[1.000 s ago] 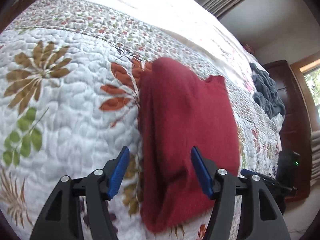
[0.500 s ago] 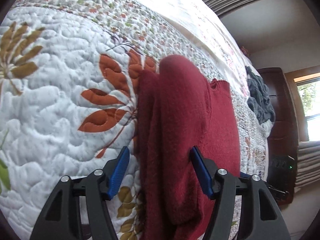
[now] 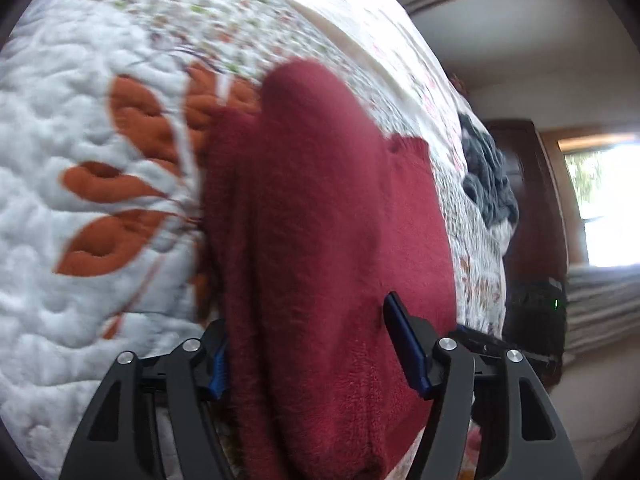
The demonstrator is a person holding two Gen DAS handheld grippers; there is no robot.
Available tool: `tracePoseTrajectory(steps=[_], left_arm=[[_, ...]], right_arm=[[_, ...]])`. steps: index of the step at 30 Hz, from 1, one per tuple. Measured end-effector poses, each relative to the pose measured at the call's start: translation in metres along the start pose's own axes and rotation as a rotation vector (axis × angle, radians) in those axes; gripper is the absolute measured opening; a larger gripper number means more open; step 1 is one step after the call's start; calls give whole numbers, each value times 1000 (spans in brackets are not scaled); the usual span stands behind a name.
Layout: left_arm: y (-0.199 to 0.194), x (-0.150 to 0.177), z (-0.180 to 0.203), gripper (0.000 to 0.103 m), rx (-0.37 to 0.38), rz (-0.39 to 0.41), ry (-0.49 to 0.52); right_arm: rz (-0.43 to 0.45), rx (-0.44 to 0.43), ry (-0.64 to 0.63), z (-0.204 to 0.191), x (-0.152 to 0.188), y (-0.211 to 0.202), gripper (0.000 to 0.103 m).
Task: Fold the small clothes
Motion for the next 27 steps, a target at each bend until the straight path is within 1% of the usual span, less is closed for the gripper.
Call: tracePoseTrajectory(steps=[2,5,7,8,9,10,11,12,14,17,19,21,24,27], left_arm=[[9,-1,-2,66,-13,-15,5],[13,-5,-3,65,28,-17,-33],[17,-4,3,58,30,-21,-17],[17,-3,5,51,27,-19,-8],[17,-2,6,47,26,-12,-2],[17,-1,7,45,29,-5,-1],[15,1,8,43,40,5,-4],[13,2,8,41,50,10,-3],[8,5,11,40,79,13,-5],[5,14,22,39,118,10,-5],[4,24,33,39,125,3,13],[4,41,49,39,144,-9,31],[4,70,73,39,189,-24,46],[7,104,97,39,217,-41,65]], right_arm=[[-7,-16,17,2,-4,8,72],[-20,-34,38,7,-10,21,75],[-21,-69,67,10,-13,31,73],[-17,-83,78,12,-13,34,69],[-12,-90,79,13,-13,33,61],[-4,-101,73,12,-12,31,57],[5,-109,66,11,-10,28,50],[17,-123,56,9,-8,22,44],[30,-144,48,7,-4,11,42],[43,-142,28,-1,3,-7,41],[49,-147,12,-4,13,-26,41],[54,-148,-3,-2,24,-46,41],[63,-152,-7,4,52,-80,41],[79,-141,-9,13,89,-118,41]])
Point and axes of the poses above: each gripper's, at about its wrist camera, not at the fingertips, and y roughly the way its jaws point, z to its right, x to its underside, the point moved 3 cm from there along y, roughly the way its jaws point, and after that the axes turned 7 degrees about -y, right-handed, at the moved point
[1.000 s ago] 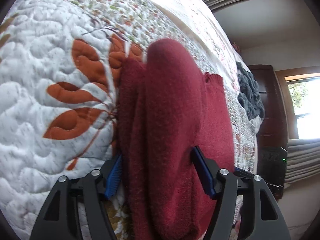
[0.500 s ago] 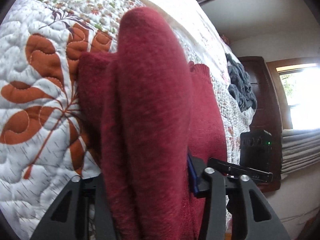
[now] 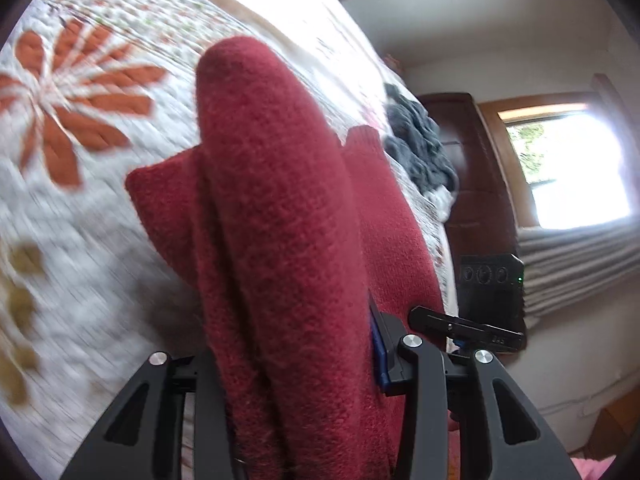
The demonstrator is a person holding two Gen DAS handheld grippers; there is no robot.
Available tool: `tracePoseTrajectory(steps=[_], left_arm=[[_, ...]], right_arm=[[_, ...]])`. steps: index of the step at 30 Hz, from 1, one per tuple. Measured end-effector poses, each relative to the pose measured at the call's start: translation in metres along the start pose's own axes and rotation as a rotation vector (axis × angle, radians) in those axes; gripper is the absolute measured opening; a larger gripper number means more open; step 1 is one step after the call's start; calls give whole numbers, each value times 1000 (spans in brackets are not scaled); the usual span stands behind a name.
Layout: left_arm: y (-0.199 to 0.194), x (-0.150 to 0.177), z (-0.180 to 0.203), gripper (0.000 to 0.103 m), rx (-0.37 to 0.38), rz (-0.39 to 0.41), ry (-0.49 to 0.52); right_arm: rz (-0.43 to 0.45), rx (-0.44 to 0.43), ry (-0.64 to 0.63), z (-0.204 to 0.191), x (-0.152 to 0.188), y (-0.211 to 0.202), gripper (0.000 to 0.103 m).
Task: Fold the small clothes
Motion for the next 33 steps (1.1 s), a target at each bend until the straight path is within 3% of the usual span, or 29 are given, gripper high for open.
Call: tracePoseTrajectory(steps=[7,12,14,17,23,28,33], left_arm=[[39,67,27,40,-37,-35,26],[71,89,-5,42,-146,-79,-15],[74,92,-22,44,-156,-83,-38],[73,92,-30,48,-144,-79,-53],[68,101,-7,56,-273,-74,25],[45,122,8,62,-357,-33,98],[38,151,17,62,-428,-3,128]], right_arm=[[-21,67,43,32,66,-34,42],[-67,122,103,66,95,-9,46],[-58,116,127,78,107,0,49],[-24,77,168,83,115,0,51],[-40,163,92,66,128,-17,60],[-29,163,94,60,154,-31,60],[-35,150,116,67,183,-42,52]])
Point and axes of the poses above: each gripper's, at about its wrist camera, not at the fingertips, and y roughly the way its jaws point, z to its right, x to its underside, the point moved 3 cm from there along y, roughly the way its jaws point, and after that the axes turned 7 degrees about -y, right-handed, at the moved point
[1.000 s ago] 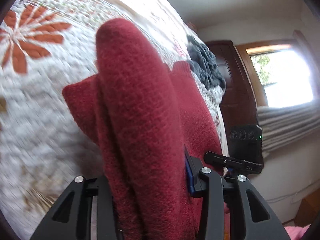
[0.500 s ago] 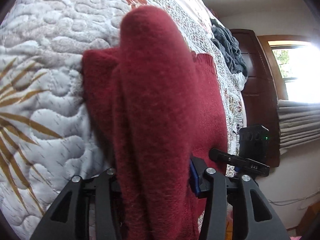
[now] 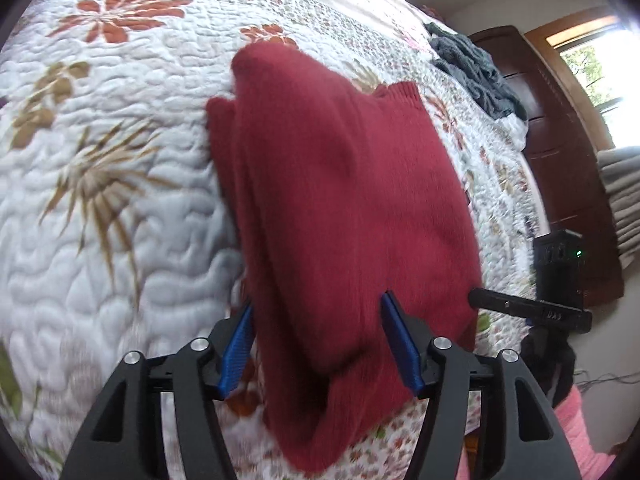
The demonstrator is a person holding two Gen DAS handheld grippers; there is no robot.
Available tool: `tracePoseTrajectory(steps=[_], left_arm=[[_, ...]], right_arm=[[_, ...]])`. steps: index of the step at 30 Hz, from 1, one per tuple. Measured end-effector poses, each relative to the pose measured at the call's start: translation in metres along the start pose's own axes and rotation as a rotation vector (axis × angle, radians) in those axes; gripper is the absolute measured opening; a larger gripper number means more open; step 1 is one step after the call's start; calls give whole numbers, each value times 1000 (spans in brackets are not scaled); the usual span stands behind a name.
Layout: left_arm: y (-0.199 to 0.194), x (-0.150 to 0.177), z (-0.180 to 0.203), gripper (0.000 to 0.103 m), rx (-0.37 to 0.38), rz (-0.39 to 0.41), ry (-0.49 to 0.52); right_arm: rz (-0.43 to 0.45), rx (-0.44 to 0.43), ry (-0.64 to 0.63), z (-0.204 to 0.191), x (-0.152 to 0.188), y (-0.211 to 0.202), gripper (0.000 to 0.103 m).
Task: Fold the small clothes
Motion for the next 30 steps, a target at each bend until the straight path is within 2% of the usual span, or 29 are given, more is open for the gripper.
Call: tracePoseTrajectory(steps=[1,2,4,6,12,14,19,22,24,29,30], left_arm=[[-2,9,-5,62,-15,2,8],[-1,17,-5,62,-38,5,20],[-1,27,-4,62,-56,6,28],[1,36,-8,62,-70,-1,20],[7,49,-22,63,-103,-5,6],[9,50,-23,63,-113,-5,11],[16,49,-21,64,-120,-8,17],[13,50,-19,64,-126,-6,13],[10,51,-13,63,-146,-4,16],[-4,61,-6,62,-187,12,16],[-7,62,-6,62,-192,15,12]], right_arm=[[-7,5,-3,0,5,1,50],[-13,14,-6,1,12,0,43],[-24,29,-8,5,26,-1,40],[-23,31,-5,6,36,-2,31],[-12,41,11,8,45,0,22],[-30,82,-10,4,39,9,21],[-34,71,27,11,43,17,21],[-15,83,16,10,44,8,23],[-1,96,6,6,44,1,29],[11,214,-22,-9,48,-14,35],[13,230,-24,-10,48,-14,42]])
Point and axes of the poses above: each gripper's, at about its wrist camera, not at the fingertips, and y roughly the way its jaws point, z to its right, x to its underside, the point moved 3 cm from there along y, roughly the way its jaws point, and after that the axes turned 7 degrees about -y, right-handed, at the moved point
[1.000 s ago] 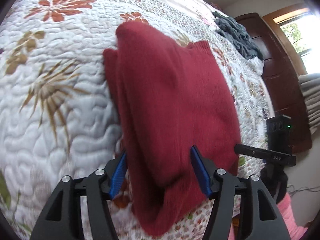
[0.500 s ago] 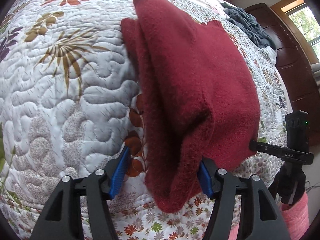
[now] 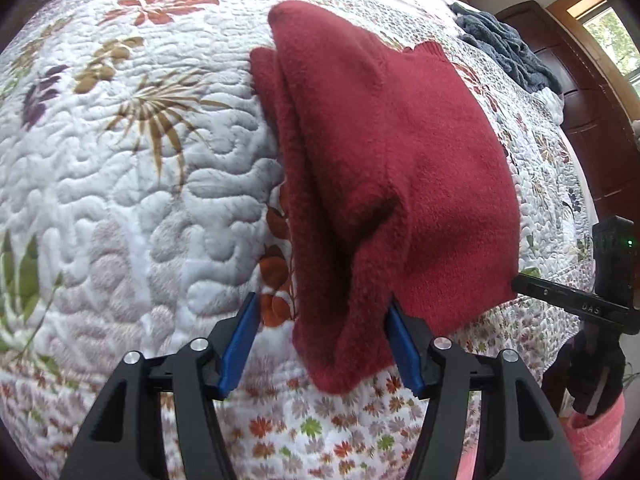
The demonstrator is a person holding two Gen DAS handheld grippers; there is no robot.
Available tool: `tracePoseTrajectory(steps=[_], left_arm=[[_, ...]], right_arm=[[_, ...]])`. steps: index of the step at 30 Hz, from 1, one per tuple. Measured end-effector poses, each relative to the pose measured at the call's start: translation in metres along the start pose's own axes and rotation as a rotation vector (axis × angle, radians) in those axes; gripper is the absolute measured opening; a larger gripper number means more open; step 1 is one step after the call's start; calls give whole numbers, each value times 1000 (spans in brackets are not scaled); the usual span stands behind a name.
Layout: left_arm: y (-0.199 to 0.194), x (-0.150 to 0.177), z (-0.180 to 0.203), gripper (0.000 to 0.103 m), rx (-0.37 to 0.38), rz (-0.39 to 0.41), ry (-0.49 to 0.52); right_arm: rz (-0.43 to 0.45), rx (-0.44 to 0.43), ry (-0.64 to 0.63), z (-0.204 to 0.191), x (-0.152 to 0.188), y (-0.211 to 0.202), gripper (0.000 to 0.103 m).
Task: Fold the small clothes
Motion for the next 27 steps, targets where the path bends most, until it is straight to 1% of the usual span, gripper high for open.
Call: tracePoseTrajectory(steps=[1,3,4,6,7,8,10,11,13,16,18,21,23,27], left_arm=[[-3,2,0,62,-13,5,-3],[-11,7,2,62,-45,21,-10],[-15,9,3,62,-55,26,-14],[-24,13,5,64,-72,47,-25],[-28,14,6,65,-85,56,-30],[-32,16,7,66,-103,69,-35],[-40,18,8,67,-141,92,-45],[-46,20,11,68,-162,109,-46],[-54,22,15,73,-188,131,-50],[-64,26,23,77,-204,156,-46],[-72,29,31,84,-230,175,-28],[-83,34,42,87,-273,206,9],[-89,36,45,89,-294,222,14],[-99,41,54,91,-344,255,23]], right_arm=[[9,30,-4,-2,1,-4,47],[31,71,-8,-4,3,-12,75],[51,94,-17,-7,4,-18,78],[64,127,-36,-12,5,-25,79],[64,152,-49,-16,7,-29,82],[65,173,-57,-19,8,-31,87],[77,213,-80,-25,10,-38,88],[82,225,-87,-27,11,-41,91],[86,265,-100,-33,12,-46,91],[97,321,-123,-44,16,-54,93],[102,336,-129,-50,17,-60,95],[128,346,-147,-61,21,-68,95],[129,357,-142,-66,23,-74,96],[129,360,-121,-73,26,-82,97]])
Point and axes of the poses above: each gripper's, at about its wrist camera, not at the fingertips, and y roughly the way its jaws point, z to its right, x to its underside, the point moved 3 cm from there along y, roughly the way its jaws point, and after that the axes turned 7 degrees about -y, right-handed, at the moved point
